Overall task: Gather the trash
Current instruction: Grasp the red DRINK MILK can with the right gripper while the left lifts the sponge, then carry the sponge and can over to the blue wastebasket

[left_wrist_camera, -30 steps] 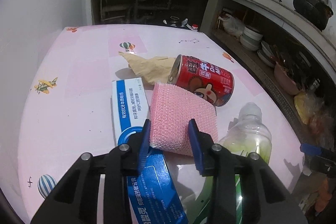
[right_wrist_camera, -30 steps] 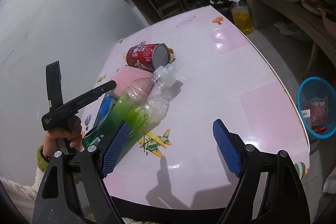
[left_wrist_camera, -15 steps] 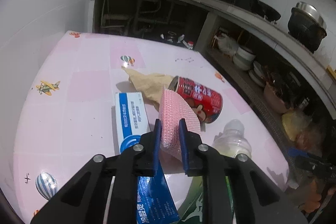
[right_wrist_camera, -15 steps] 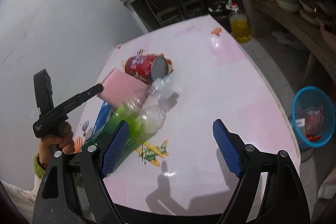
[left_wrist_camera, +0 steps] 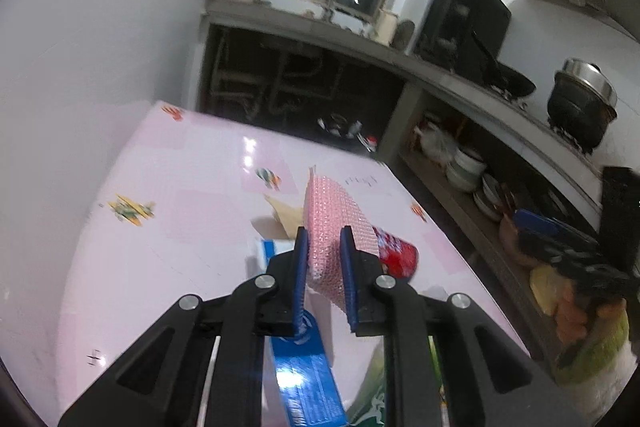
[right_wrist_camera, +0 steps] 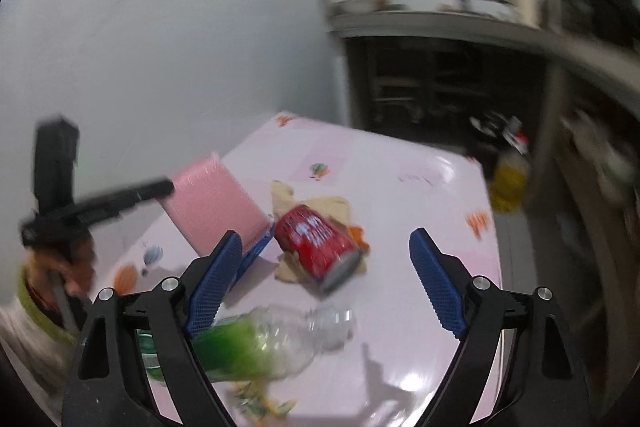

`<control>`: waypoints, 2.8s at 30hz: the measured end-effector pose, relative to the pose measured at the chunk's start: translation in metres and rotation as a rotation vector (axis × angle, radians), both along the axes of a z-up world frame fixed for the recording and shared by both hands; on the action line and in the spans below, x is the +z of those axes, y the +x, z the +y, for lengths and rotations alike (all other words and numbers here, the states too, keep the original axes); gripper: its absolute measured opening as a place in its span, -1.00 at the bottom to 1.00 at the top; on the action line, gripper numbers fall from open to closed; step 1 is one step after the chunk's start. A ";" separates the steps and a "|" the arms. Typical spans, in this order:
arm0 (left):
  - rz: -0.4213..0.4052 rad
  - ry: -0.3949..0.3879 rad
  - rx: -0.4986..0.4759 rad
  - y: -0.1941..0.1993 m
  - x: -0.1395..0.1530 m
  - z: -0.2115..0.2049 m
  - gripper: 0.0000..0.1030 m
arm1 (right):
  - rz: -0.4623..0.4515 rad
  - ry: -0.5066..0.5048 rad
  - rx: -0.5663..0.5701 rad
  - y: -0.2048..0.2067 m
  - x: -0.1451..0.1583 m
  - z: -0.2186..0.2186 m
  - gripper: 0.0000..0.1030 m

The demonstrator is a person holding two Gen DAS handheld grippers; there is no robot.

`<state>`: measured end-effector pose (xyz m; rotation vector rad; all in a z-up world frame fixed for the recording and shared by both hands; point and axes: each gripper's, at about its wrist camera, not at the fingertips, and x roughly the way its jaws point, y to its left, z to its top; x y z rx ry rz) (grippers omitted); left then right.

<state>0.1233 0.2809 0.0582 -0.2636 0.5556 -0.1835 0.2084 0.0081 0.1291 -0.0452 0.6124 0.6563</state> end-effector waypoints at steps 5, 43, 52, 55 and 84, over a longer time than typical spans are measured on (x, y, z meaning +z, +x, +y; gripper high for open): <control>-0.015 -0.007 0.057 -0.004 0.007 0.013 -0.71 | 0.003 -0.204 0.184 0.040 -0.017 0.055 0.60; -0.016 -0.019 0.092 -0.012 0.007 0.013 -0.71 | 0.076 -0.102 -0.026 0.056 -0.049 0.021 0.21; -0.054 0.003 0.079 -0.016 0.023 0.002 -0.71 | 0.015 0.090 -0.161 0.036 -0.010 -0.023 0.21; -0.064 0.007 0.071 -0.018 0.028 -0.005 -0.72 | 0.002 0.132 -0.185 0.025 -0.002 -0.036 0.21; -0.055 0.030 -0.226 -0.010 0.045 -0.150 -0.76 | 0.051 0.257 -0.479 -0.063 -0.025 -0.167 0.21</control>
